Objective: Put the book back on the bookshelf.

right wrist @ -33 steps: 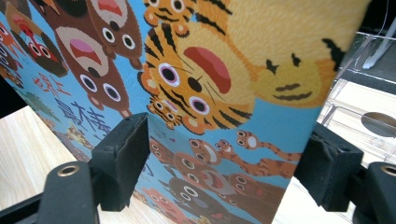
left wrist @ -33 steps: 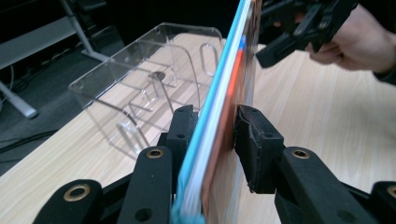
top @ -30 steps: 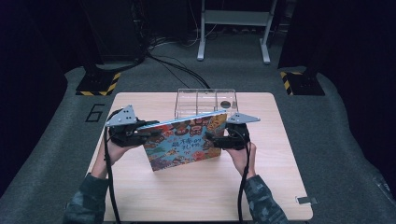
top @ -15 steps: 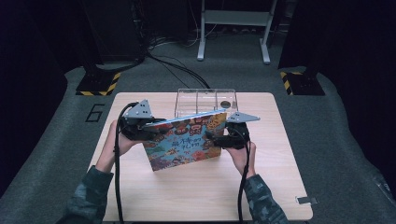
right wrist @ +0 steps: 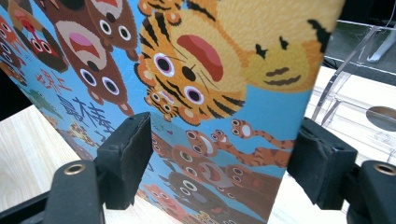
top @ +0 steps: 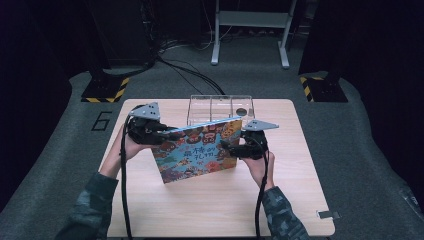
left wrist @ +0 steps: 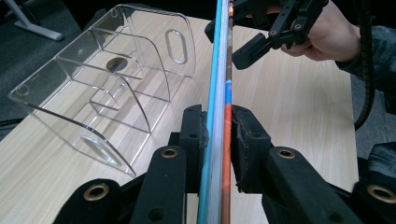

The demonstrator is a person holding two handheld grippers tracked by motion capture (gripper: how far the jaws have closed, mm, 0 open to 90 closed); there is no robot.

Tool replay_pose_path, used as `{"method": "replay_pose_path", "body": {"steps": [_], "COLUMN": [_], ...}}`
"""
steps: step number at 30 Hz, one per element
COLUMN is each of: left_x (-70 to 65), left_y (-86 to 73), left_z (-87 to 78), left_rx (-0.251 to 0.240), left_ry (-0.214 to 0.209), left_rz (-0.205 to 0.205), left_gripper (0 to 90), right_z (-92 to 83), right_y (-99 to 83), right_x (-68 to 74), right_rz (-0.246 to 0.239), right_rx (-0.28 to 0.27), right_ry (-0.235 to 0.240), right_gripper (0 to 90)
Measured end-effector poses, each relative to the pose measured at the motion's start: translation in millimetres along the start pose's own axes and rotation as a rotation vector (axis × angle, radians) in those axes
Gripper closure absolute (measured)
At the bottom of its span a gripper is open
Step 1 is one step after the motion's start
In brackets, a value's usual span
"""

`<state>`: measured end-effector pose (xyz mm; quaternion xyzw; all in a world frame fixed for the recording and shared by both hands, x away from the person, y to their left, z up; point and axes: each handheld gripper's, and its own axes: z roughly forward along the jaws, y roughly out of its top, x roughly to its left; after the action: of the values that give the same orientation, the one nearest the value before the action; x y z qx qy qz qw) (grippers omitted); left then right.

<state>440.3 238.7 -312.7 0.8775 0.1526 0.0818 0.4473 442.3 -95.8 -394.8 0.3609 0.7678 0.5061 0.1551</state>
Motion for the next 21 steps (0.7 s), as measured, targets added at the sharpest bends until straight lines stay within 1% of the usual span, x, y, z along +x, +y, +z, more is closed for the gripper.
{"method": "replay_pose_path", "body": {"steps": [1,2,3,4,5,6,7,8,11,12,13,15,17,19,20,21], "left_x": [0.6,0.6,0.1,-0.1,0.9,1.3,1.3,1.2,1.6,0.3,0.3,-1.8,-3.6,-7.8,-9.7,-11.0], "left_y": [-0.5,-0.5,-1.3,-4.5,-5.9,-7.3,-7.3,-8.7,-10.1,-11.3,-11.3,-12.5,-13.7,-15.7,-15.8,-15.7], "left_z": [4.1,4.1,9.4,12.6,11.8,11.9,11.9,12.1,11.6,11.4,11.4,10.6,9.9,9.0,9.0,9.0], "left_rx": [0.024,0.024,0.056,0.070,0.059,0.047,0.047,0.028,0.017,0.005,0.005,-0.001,-0.009,-0.023,-0.024,-0.026], "left_ry": [-0.015,-0.015,-0.011,0.002,-0.009,-0.006,-0.006,-0.009,-0.020,-0.026,-0.026,-0.019,-0.015,0.003,0.008,0.010], "left_rz": [0.003,0.003,0.006,0.014,0.005,0.004,0.004,-0.015,-0.014,-0.015,-0.015,-0.017,-0.018,-0.014,-0.010,-0.005], "left_gripper": [73.0,70.3,70.3,73.5,75.3,76.0,76.4,76.7,78.3,78.8,79.4,79.7,80.1,80.3,80.3,80.4], "right_z": [0.5,1.0,1.3,1.1,0.6,0.1,-0.9,-2.0,-5.3,-10.8,-10.8,-21.2,-28.2,-34.9,-37.8,-39.8], "right_y": [0.3,0.5,0.6,0.5,0.2,-0.4,-1.0,-2.0,-4.4,-8.9,-8.9,-23.0,-38.8,-59.2,-70.5,-81.5], "right_x": [0.2,0.5,0.6,0.6,0.1,-0.6,-1.5,-2.3,-4.4,-7.9,-7.9,-17.1,-26.7,-39.8,-47.4,-54.9], "right_rz": [0.001,0.000,0.000,0.003,0.004,0.006,0.005,0.010,0.022,0.030,0.030,0.050,0.068,0.093,0.114,0.155], "right_rx": [0.000,0.001,0.002,0.003,0.000,-0.002,-0.001,-0.005,-0.006,-0.009,-0.009,-0.009,0.010,0.035,0.051,0.074], "right_ry": [-0.001,-0.002,-0.003,-0.003,-0.001,0.002,0.000,-0.002,-0.005,-0.014,-0.014,-0.029,-0.061,-0.117,-0.142,-0.160], "right_gripper": [25.6,25.3,24.8,25.1,25.5,25.9,25.5,24.8,23.4,20.6,20.6,17.9,15.6,14.0,12.7,10.9]}}
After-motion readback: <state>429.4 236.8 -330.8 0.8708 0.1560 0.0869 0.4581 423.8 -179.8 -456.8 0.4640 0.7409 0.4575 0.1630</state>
